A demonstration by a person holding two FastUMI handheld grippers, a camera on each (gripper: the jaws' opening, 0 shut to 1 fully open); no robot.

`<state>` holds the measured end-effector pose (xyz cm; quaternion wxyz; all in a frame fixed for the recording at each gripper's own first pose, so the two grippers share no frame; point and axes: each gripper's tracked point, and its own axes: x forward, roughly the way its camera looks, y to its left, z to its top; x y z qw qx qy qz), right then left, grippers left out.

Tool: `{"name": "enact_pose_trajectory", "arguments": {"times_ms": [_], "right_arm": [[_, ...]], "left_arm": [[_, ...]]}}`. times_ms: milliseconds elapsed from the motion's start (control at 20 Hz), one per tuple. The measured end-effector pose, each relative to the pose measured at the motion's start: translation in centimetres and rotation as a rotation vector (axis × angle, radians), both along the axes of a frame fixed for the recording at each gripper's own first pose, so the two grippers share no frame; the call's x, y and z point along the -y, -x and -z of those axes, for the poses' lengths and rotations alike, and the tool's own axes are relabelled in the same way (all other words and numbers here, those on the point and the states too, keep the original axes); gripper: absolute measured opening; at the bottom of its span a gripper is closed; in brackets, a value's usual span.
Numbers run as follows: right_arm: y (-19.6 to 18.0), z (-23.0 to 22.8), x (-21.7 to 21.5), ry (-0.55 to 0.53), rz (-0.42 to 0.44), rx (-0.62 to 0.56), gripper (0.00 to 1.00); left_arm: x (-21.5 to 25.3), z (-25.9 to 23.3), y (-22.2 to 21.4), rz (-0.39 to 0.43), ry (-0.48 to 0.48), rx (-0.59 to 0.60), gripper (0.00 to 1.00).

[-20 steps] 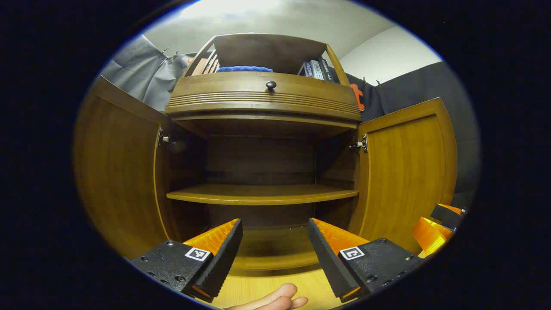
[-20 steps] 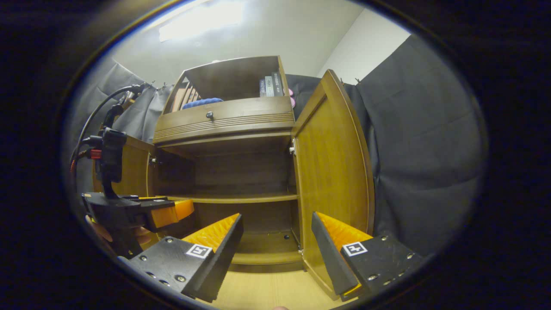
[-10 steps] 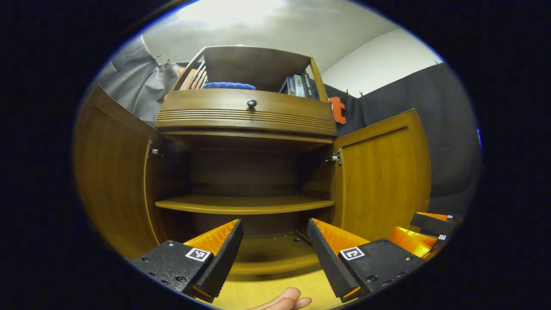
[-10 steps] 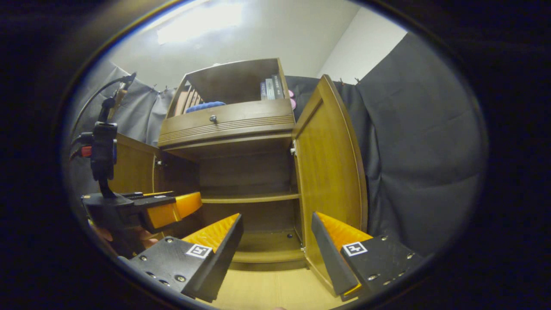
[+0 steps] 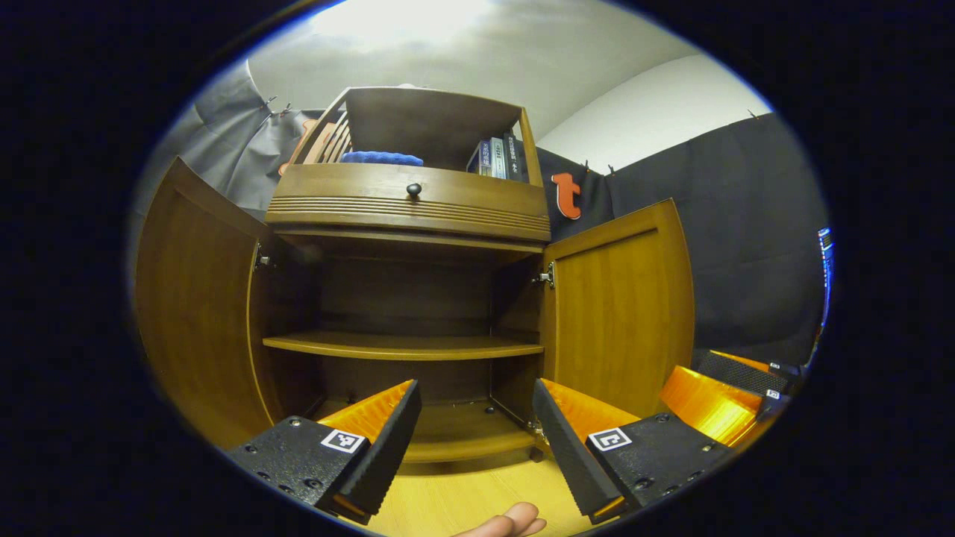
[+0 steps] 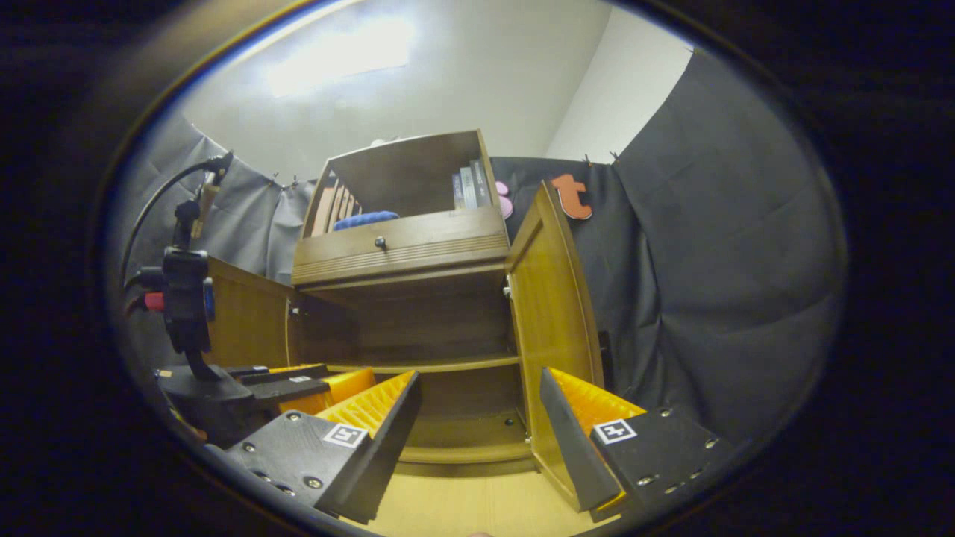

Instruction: Open the right door of the double-door shoe cabinet with the right hand, and open the left door with the left hand.

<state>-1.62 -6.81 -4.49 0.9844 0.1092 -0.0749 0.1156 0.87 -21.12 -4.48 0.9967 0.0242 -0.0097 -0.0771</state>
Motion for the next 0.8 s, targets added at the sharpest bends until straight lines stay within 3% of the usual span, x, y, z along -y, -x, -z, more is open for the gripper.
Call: {"name": "enact_pose_trajectory", "arguments": {"times_ms": [350, 600, 800], "right_arm": [[4.3, -2.7, 0.0, -0.021, -0.029, 0.052, 0.94], [8.3, -5.7, -0.9, -0.02, -0.063, 0.106, 0.94], [12.6, -10.1, -0.7, -0.049, -0.08, 0.218, 0.94]], "left_arm": [[-2.3, -3.2, 3.7, -0.081, 0.007, 0.034, 0.92], [-2.4, -6.7, 7.4, -0.073, 0.042, 0.052, 0.91], [-2.2, -9.3, 9.7, -0.069, 0.052, 0.082, 0.91]]}}
